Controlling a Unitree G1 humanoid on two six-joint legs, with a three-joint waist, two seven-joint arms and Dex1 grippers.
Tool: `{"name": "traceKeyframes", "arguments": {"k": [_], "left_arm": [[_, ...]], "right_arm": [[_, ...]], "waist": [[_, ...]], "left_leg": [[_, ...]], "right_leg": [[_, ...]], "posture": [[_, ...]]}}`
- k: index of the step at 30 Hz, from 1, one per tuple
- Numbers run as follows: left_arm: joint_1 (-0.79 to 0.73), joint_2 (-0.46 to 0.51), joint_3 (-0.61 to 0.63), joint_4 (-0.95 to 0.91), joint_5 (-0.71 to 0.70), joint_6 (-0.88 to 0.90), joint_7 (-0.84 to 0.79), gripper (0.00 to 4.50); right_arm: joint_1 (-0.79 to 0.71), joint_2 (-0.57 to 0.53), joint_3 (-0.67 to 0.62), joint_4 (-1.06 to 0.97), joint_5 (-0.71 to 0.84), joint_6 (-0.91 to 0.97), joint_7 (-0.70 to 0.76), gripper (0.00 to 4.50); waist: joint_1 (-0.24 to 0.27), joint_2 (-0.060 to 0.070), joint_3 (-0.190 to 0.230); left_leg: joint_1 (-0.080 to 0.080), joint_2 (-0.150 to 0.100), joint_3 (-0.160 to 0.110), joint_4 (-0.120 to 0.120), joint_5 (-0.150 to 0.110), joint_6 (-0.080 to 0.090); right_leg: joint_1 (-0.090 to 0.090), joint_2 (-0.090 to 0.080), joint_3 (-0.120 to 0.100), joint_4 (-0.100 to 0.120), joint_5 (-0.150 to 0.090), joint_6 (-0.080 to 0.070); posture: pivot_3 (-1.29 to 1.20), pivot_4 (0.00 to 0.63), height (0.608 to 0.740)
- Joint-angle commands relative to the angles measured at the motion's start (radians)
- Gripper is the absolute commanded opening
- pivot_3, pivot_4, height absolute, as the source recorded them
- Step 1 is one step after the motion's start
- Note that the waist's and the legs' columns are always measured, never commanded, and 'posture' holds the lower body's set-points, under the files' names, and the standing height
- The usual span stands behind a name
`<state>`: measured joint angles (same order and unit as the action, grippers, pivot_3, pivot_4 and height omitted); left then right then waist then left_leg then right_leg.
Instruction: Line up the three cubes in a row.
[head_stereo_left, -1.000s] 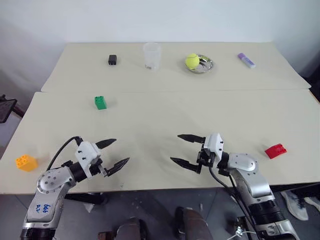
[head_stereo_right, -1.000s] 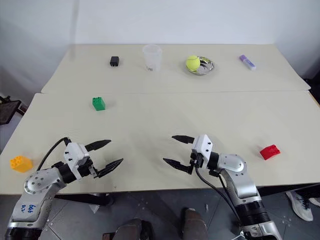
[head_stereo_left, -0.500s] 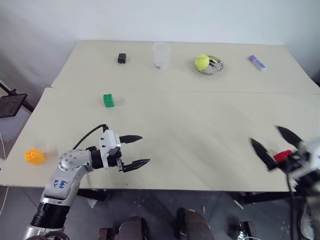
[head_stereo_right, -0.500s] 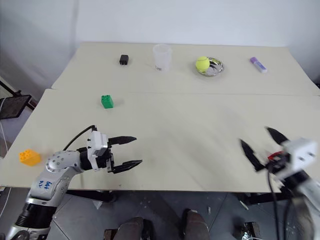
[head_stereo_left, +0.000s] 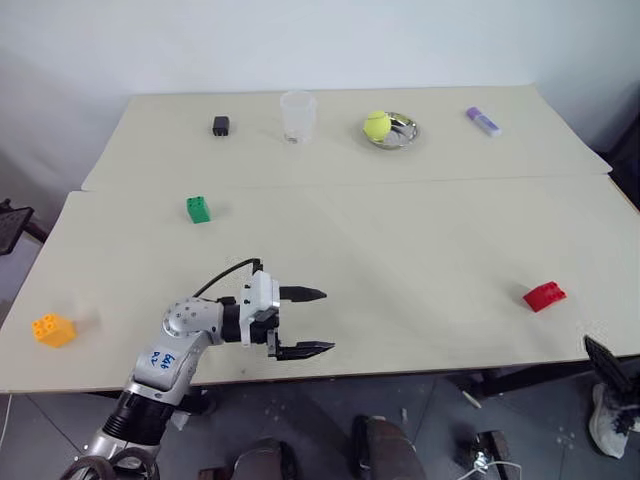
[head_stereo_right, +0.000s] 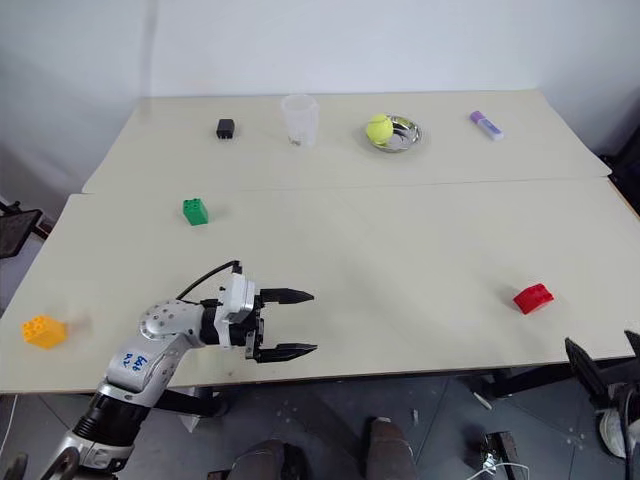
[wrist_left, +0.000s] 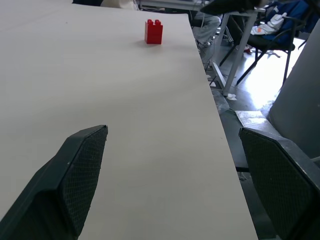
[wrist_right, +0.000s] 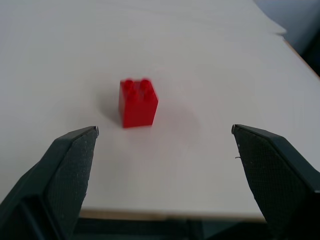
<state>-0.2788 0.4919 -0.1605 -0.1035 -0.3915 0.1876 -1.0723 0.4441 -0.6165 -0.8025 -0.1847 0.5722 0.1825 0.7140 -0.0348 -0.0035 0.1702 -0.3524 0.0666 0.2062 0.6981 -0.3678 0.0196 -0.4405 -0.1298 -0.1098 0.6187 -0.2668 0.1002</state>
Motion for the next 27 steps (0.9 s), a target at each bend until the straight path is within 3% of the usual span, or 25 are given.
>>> {"name": "traceKeyframes", "arguments": {"k": [1,5,16,19,26,27], "left_arm": [[-0.013,0.001,0.014,-0.011,0.001,-0.015,0.000,4.48],[0.012,0.010,0.023,-0.025,0.007,-0.022,0.007,4.48],[0.065,0.029,0.058,-0.077,-0.013,0.011,0.036,4.48],[0.057,0.036,0.063,-0.072,-0.007,0.010,0.036,4.50],[0.059,0.050,0.080,-0.073,-0.006,0.010,0.044,4.50],[0.068,0.055,0.086,-0.077,-0.005,0.010,0.047,4.50]], "right_arm": [[-0.057,-0.096,0.017,0.092,0.006,0.042,0.066,4.50],[-0.185,-0.204,0.136,0.241,-0.042,0.083,0.133,4.50],[-0.394,-0.221,0.313,0.407,-0.122,0.080,0.173,4.50],[-0.461,-0.208,0.333,0.448,-0.130,0.070,0.170,3.86],[-0.490,-0.203,0.357,0.455,-0.132,0.035,0.237,1.51],[-0.504,-0.209,0.370,0.417,-0.107,0.049,0.275,1.50]], "waist": [[0.007,0.000,0.000],[0.010,0.000,0.000],[0.009,0.000,0.000],[0.007,0.000,0.000],[0.009,0.000,0.000],[0.008,0.000,0.000]], "left_leg": [[0.000,0.000,-0.001,0.000,0.000,0.000],[-0.001,-0.001,-0.002,0.000,0.000,0.001],[-0.001,-0.001,-0.002,0.001,0.001,0.001],[-0.001,-0.001,-0.002,0.001,0.001,0.001],[-0.002,-0.001,-0.002,0.001,0.001,0.001],[-0.002,-0.001,-0.001,0.001,0.001,0.001]], "right_leg": [[0.000,0.000,0.000,0.001,0.000,0.000],[0.000,-0.001,0.000,0.000,0.000,0.000],[0.000,-0.002,-0.001,0.000,0.001,0.002],[0.000,-0.002,-0.001,0.000,0.001,0.002],[0.000,-0.002,-0.001,0.000,0.001,0.002],[0.000,-0.002,-0.001,0.000,0.001,0.002]], "posture": [[0.00,0.150,0.740],[0.00,0.150,0.740],[0.00,0.150,0.740],[0.00,0.150,0.740],[0.00,0.150,0.740],[0.00,0.150,0.740]]}}
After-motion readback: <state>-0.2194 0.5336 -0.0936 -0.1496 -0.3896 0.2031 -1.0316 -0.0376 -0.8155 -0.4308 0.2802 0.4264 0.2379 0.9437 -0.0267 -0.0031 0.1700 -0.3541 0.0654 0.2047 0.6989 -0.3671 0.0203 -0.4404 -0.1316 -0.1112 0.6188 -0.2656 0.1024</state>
